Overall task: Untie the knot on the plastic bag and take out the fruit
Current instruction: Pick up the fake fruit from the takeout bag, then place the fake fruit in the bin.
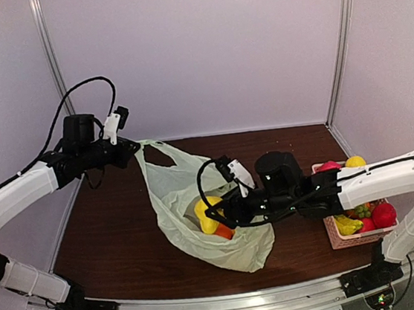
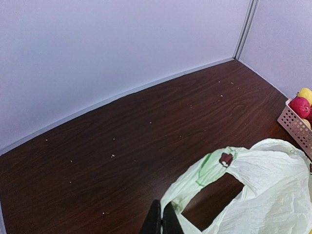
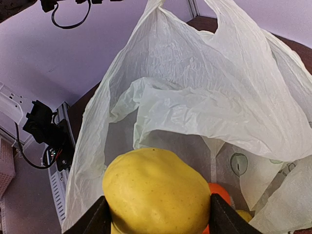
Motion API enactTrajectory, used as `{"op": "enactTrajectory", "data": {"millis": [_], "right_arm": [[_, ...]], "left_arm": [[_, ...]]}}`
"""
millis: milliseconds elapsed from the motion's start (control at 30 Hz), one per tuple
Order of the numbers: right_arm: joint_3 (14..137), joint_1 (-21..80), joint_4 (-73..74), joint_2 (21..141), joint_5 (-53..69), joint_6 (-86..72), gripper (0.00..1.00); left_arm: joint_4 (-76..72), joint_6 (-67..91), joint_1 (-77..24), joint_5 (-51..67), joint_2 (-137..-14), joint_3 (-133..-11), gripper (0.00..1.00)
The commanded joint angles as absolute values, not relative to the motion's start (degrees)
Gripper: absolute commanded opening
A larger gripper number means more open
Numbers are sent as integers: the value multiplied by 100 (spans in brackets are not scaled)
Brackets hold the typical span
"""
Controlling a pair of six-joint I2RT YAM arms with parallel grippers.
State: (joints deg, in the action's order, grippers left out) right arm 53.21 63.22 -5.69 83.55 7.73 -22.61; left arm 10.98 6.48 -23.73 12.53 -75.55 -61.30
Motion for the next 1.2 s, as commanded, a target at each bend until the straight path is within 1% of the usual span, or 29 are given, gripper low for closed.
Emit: {"op": "enactTrajectory", "data": {"millis": [0, 167, 367, 533, 633, 767, 867, 967, 1167], "right_arm": [[5191, 6293, -578, 7842, 600, -2346, 43], [5251, 6005, 168, 7275, -194, -2260, 42], [5027, 5003, 1217, 6418, -729, -2357, 42], [4786, 4145, 2258, 5734, -1438, -2610, 43], [4367, 3484, 2457, 5308, -1426, -2750, 45], [3844, 2571, 2699, 4948, -1204, -3008, 44], [3618, 2072, 2979, 4816, -1266, -3168, 45], [3531, 1799, 3105, 4678, -1372, -3289, 45], [3433, 1651, 3193, 4708, -1582, -3324, 46]], "left_arm": [[1098, 719, -2364, 983, -7547, -6284, 0], [1040, 721, -2364, 993, -7513, -6241, 0], [1029, 720, -2364, 1000, -7488, -6231, 0], [1034, 729, -2364, 1037, -7505, -6237, 0], [1035, 747, -2364, 1068, -7523, -6240, 0], [1031, 758, -2364, 1099, -7541, -6240, 0], [1029, 765, -2364, 1109, -7533, -6240, 0], [1027, 765, -2364, 1106, -7516, -6240, 0], [1030, 769, -2364, 1121, -7486, -6249, 0]]}}
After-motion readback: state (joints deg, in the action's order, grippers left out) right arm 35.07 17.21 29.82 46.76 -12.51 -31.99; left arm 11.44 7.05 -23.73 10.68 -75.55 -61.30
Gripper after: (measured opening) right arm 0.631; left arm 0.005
